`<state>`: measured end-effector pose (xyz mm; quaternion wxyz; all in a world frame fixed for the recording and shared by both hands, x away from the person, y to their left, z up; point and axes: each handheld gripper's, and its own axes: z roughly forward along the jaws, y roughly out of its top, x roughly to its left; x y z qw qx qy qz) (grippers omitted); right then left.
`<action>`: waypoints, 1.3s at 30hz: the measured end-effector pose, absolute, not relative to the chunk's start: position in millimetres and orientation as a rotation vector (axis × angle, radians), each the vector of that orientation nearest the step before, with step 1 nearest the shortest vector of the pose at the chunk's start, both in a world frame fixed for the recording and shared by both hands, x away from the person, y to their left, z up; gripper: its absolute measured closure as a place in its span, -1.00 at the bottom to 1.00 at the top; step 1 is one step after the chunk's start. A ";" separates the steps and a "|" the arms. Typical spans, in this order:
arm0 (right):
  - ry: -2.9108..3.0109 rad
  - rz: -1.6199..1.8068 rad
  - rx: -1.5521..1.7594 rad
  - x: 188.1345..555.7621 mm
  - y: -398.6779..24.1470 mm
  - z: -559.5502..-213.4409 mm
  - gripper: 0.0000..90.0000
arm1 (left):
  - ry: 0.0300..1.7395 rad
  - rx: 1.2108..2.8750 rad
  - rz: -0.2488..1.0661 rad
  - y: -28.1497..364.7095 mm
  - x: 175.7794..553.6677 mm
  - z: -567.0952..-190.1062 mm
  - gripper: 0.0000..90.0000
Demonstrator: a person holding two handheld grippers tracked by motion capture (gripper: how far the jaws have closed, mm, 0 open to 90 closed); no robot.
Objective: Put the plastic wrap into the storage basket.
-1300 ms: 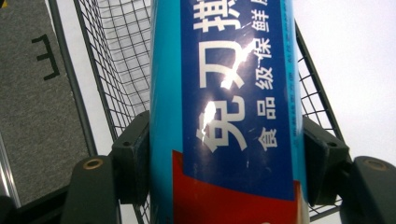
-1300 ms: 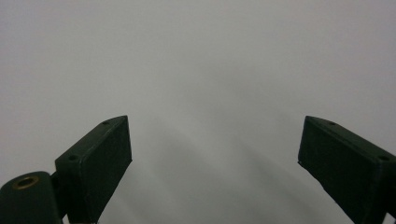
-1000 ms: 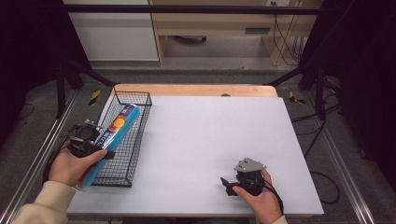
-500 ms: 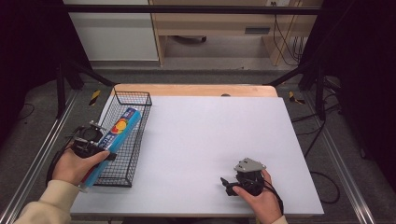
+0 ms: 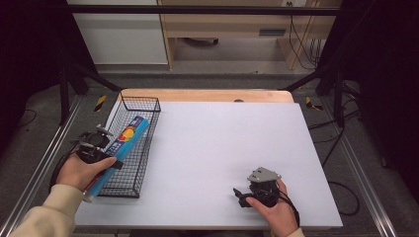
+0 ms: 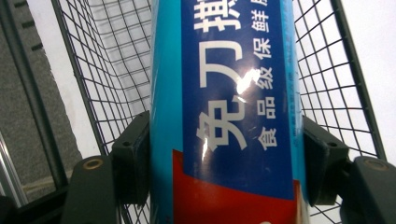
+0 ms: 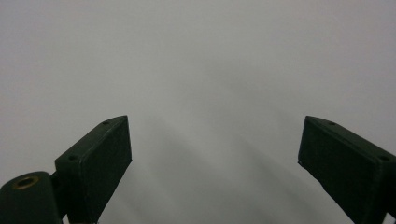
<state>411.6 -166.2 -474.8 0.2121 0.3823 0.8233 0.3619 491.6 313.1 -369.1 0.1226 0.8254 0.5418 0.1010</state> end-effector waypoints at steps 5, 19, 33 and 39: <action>2.294 1.005 1.063 411.7 -165.3 -475.8 -0.78 | 1.586 2.430 0.274 313.5 496.4 -370.0 -0.29; 2.297 1.002 1.064 411.6 -165.2 -475.9 -0.78 | 1.625 2.488 0.207 311.1 504.2 -373.3 -0.29; 2.298 1.000 1.065 411.5 -165.5 -476.0 -0.78 | 1.636 2.509 0.187 309.3 507.6 -375.0 -0.30; 2.298 1.001 1.063 411.6 -165.6 -476.0 -0.78 | 1.644 2.520 0.179 308.3 509.1 -375.8 -0.30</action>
